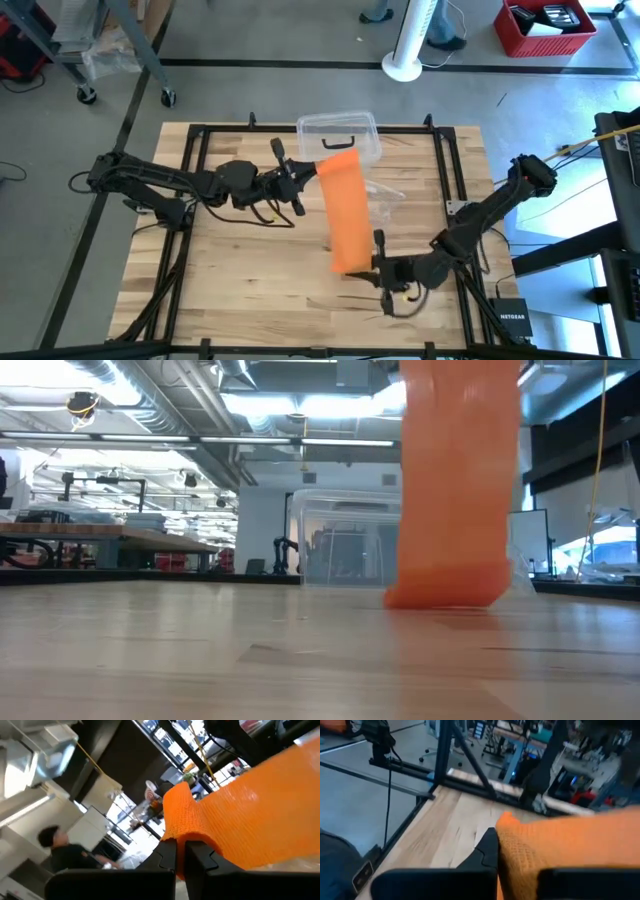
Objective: Roll bandage
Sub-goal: Roll the orange bandage
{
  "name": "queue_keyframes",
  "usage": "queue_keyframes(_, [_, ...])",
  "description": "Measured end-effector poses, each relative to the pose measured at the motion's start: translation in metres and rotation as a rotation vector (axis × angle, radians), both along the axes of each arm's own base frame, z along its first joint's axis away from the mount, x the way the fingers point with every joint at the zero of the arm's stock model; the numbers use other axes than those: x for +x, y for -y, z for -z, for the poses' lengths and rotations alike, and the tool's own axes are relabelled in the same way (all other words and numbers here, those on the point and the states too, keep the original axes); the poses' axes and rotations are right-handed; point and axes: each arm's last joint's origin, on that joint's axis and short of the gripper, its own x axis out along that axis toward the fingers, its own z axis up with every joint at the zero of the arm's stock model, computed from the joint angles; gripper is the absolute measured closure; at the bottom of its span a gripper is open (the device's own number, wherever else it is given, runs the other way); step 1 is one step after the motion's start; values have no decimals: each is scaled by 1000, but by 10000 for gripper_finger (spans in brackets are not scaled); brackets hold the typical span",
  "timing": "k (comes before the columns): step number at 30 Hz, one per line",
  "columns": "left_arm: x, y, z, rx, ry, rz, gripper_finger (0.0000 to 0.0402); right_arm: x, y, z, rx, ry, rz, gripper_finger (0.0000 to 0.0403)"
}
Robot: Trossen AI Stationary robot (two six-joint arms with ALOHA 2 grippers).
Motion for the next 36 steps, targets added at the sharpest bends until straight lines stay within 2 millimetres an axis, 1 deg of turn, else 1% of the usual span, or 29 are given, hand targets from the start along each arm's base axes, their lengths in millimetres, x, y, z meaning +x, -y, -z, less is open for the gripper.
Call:
queue_keyframes(4, [0,0,12,-19,-19,2,400,-2,-8,-33,-42,38,-26,400])
queue_keyframes(11, [0,13,34,-83,-27,47,401,-1,-9,-71,-86,116,-76,400])
queue_keyframes(13, [1,17,40,-89,-8,59,401,-1,-8,-79,-100,138,-83,400])
queue_keyframes(16, [6,20,48,-111,-6,69,401,5,-6,-86,-107,154,-88,400])
queue_keyframes(21, [18,22,64,-130,-34,67,401,17,-4,-99,-82,183,-117,400])
queue_keyframes(24, [24,27,74,-125,-64,75,402,19,-5,-107,-100,200,-118,400])
queue_keyframes(30, [30,50,91,-81,-135,148,402,15,4,-136,-170,250,-20,400])
queue_keyframes(36, [30,85,106,-13,-199,267,401,20,34,-160,-245,165,80,400])
